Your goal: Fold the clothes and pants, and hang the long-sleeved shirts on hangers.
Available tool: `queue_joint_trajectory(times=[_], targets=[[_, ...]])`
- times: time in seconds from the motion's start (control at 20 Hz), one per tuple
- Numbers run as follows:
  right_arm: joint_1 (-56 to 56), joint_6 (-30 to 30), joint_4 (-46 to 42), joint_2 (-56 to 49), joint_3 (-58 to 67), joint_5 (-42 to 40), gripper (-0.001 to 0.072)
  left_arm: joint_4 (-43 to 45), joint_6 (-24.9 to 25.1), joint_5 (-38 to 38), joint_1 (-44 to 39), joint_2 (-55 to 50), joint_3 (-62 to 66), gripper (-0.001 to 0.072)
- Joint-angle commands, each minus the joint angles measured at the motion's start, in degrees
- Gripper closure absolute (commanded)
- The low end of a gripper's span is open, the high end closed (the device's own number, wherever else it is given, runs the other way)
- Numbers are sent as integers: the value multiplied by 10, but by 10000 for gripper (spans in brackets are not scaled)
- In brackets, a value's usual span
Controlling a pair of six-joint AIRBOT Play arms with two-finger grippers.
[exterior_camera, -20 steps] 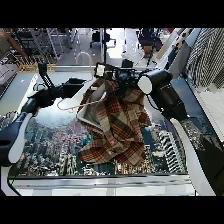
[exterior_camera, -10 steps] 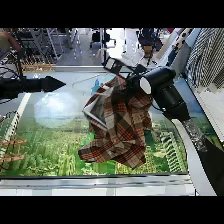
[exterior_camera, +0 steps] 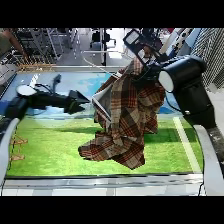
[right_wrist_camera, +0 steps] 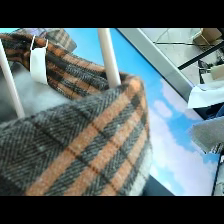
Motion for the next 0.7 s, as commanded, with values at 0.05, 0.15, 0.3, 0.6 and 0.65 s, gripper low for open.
queue_joint_trajectory(times=[0.05, 0.15, 0.3, 0.6, 0.65], targets=[[0, 9, 2, 23, 1, 35, 687, -198, 67, 101, -68, -64, -12, 78], [0, 5, 21, 26, 1, 78, 687, -249, 122, 149, -73, -77, -12, 579], [0, -42, 113, 36, 1, 126, 687, -326, 190, 211, -42, -76, -2, 682], [0, -82, 143, 59, 0, 194, 688, -320, 166, 226, 50, -76, 16, 682], [0, -84, 130, 58, -1, 201, 688, -321, 166, 209, 59, -76, 20, 681]])
